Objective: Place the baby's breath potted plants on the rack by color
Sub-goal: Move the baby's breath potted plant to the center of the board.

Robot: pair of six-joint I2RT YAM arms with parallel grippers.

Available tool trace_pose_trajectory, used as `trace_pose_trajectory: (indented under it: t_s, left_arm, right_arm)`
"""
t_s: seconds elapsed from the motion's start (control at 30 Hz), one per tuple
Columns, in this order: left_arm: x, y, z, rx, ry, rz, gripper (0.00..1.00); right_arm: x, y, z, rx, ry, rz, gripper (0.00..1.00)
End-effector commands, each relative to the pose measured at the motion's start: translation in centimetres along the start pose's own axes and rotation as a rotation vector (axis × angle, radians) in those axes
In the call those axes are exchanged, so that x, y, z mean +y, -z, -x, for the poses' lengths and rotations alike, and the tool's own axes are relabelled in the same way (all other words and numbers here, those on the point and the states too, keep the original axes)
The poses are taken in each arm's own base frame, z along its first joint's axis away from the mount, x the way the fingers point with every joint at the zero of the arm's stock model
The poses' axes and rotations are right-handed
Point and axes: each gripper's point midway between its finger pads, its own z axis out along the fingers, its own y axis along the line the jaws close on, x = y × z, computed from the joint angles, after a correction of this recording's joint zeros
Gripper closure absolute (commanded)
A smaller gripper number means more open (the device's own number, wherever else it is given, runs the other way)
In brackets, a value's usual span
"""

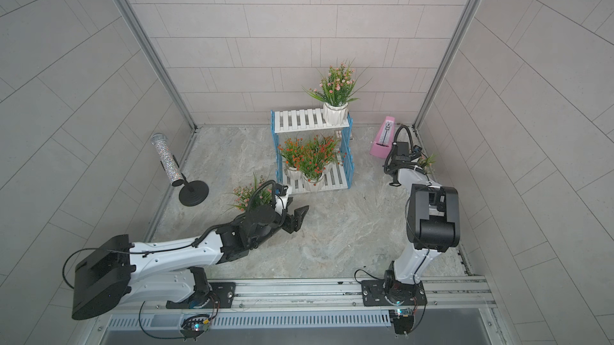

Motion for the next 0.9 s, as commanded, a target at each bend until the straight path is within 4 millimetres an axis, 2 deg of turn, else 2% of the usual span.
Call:
trace_pose_trajectory:
  t_s: [0.0,0.3,0.37,0.47,0.53,0.63,0.87]
  left_arm:
    - [-0.1,0.1,0.0,-0.014,0.003,-0.008,0.26]
    - [-0.3,0.0,0.0,-0.013,0.006,-0.018,0.26]
    - [-0.3,0.0,0.0,-0.013,0.006,-0.017,0.26]
    - [-0.4,-0.1,0.0,-0.013,0.009,-0.02,0.26]
    - [-0.5,-0.1,0.0,-0.012,0.008,-0.024,0.26]
    - [-0.3,-0.1,0.0,-0.014,0.009,-0.018,0.26]
    - [-0.2,0.1,0.0,-0.018,0.011,-0.016,0.26]
  right_arm:
    - [-0.4,1.0,-1.2,0.037,0.017,0.021,0.28]
    - [0.2,3.7,-3.1,0.053,0.079,0.082,0.31]
    - [0.1,4.3,-3.4,0.048,0.082,0.086,0.26]
    - [-0.4,4.4,-3.4,0.035,0.09,0.073,0.13]
    - [-0.8,4.2,-3.1,0.026,0.097,0.042,0.06]
    - [-0.9,3.9,-2.3,0.007,0.116,0.011,0.01]
    - [-1.0,2.8,0.5,-0.056,0.12,-0.051,0.01]
